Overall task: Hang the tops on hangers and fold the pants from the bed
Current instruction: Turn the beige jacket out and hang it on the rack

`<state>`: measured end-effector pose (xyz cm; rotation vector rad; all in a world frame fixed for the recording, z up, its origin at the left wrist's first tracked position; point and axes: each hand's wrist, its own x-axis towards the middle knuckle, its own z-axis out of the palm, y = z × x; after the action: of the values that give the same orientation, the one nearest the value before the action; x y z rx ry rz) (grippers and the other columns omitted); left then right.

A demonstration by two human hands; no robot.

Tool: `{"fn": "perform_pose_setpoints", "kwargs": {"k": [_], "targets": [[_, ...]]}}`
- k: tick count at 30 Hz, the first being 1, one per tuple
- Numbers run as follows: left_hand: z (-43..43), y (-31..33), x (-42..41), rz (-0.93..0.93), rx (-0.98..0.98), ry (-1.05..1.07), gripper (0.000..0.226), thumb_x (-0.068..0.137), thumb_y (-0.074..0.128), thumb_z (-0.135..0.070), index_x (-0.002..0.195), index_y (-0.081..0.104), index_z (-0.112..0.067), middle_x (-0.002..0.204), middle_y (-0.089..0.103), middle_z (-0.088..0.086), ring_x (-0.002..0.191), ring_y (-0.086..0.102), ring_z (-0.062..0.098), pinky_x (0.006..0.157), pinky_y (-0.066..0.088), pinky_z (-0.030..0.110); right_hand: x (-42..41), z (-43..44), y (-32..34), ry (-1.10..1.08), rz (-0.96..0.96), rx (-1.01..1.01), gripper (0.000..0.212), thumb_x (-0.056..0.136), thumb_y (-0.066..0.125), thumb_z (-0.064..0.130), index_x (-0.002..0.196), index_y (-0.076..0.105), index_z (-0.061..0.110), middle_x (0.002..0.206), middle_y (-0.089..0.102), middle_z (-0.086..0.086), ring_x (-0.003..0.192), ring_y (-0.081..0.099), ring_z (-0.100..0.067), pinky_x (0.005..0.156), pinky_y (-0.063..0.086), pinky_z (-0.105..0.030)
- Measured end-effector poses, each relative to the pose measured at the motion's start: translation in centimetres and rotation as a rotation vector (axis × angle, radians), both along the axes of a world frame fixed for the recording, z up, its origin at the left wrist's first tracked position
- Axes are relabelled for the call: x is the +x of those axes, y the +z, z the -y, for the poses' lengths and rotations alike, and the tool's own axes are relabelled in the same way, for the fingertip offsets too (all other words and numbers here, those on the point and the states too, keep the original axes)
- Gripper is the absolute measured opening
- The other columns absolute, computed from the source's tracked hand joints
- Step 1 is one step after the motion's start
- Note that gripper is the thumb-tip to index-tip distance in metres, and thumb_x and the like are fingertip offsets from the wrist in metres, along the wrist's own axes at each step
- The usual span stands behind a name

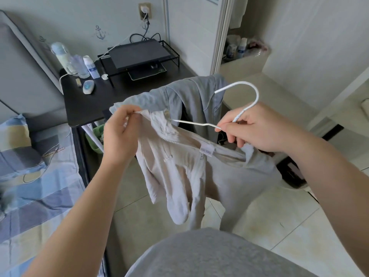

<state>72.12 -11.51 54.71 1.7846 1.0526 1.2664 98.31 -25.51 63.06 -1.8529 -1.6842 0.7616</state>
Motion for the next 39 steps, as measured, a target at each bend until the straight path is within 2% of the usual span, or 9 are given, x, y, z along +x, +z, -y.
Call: {"fn": "perform_pose_setpoints", "kwargs": {"k": [8,13,17,20,24,28,32,36,39], "targets": [[-0.1,1.2,0.1,-0.160,-0.021,-0.206,0.034,0.099,0.049,-0.016,0.090,0.067,-0.044,0.080,0.066,-0.012,0.065,0.052,-0.001,0.060,0.040,0.011,-1.5,-0.4,-0.5,0.044,0.100,-0.012,0.024,0.098,0.056,0.030,0.081,0.072,0.034,0.070,0.069,0.011,0.052,0.060,-0.016,0.049,0.046,-0.019],[-0.1,-0.2,-0.1,-0.323,-0.053,-0.310,0.021,0.104,0.054,-0.029,0.119,0.061,-0.041,0.125,0.058,-0.016,0.118,0.049,-0.009,0.100,0.039,0.013,-2.4,-0.2,-0.7,-0.012,-0.043,0.113,0.038,0.100,0.055,0.022,0.072,0.068,0.046,0.068,0.065,0.008,0.044,0.062,-0.017,0.047,0.054,-0.033],[0.2,-3.3,-1.0,-0.387,-0.182,-0.096,0.079,0.082,0.082,-0.037,0.146,0.036,-0.034,0.135,0.043,-0.009,0.122,0.044,0.004,0.099,0.036,0.014,-2.2,0.1,-0.9,-0.100,-0.146,0.143,0.025,0.100,0.056,0.018,0.084,0.073,0.026,0.063,0.058,0.006,0.042,0.049,-0.011,0.046,0.056,-0.044],[0.1,-4.5,-1.1,-0.393,-0.183,0.044,0.050,0.090,0.072,-0.015,0.133,0.048,-0.023,0.105,0.060,-0.007,0.101,0.062,0.023,0.082,0.049,0.034,-1.8,0.1,-0.6,-0.132,-0.148,0.161,0.025,0.100,0.057,0.019,0.081,0.071,0.025,0.058,0.057,0.009,0.042,0.041,-0.008,0.041,0.042,-0.024],[-0.5,-4.0,-2.2,-0.409,0.002,0.179,0.013,0.095,0.058,-0.008,0.105,0.064,-0.013,0.089,0.064,-0.003,0.086,0.063,0.023,0.070,0.044,0.026,-0.7,0.6,-0.6,-0.140,-0.164,0.141,0.023,0.100,0.057,0.018,0.084,0.073,0.020,0.055,0.055,0.009,0.041,0.037,-0.007,0.041,0.030,-0.016],[-1.1,-2.5,-2.9,-0.181,0.009,0.308,0.029,0.091,0.047,-0.007,0.103,0.069,-0.020,0.099,0.066,-0.004,0.085,0.058,-0.001,0.074,0.038,0.002,-0.6,1.4,-1.7,-0.131,-0.233,0.061,0.022,0.101,0.056,0.016,0.087,0.074,0.017,0.057,0.053,0.004,0.039,0.035,-0.010,0.039,0.029,-0.020],[-1.4,-1.1,-2.6,-0.137,-0.059,0.349,0.035,0.090,0.043,-0.006,0.105,0.071,-0.021,0.102,0.067,-0.003,0.095,0.060,0.008,0.087,0.046,0.018,-1.9,2.1,-2.9,-0.138,-0.268,0.105,0.022,0.100,0.056,0.021,0.087,0.073,0.028,0.061,0.057,0.005,0.040,0.041,-0.015,0.038,0.040,-0.030],[-1.2,0.3,-2.0,-0.460,0.242,0.076,0.034,0.102,0.043,-0.024,0.112,0.072,-0.009,0.111,0.070,0.008,0.109,0.062,0.029,0.099,0.044,0.050,-3.3,2.1,-3.2,-0.100,-0.296,0.212,0.018,0.095,0.056,0.030,0.094,0.074,0.036,0.068,0.061,0.006,0.040,0.048,-0.015,0.041,0.052,-0.040],[0.6,1.2,-0.7,-0.589,0.213,-0.324,0.045,0.102,0.036,-0.053,0.078,0.065,-0.026,0.067,0.059,-0.007,0.067,0.058,0.014,0.068,0.047,0.036,-3.9,1.6,-3.5,-0.040,-0.268,0.237,0.021,0.097,0.059,0.025,0.099,0.074,0.040,0.071,0.063,0.005,0.041,0.055,-0.014,0.040,0.049,-0.029]]}}
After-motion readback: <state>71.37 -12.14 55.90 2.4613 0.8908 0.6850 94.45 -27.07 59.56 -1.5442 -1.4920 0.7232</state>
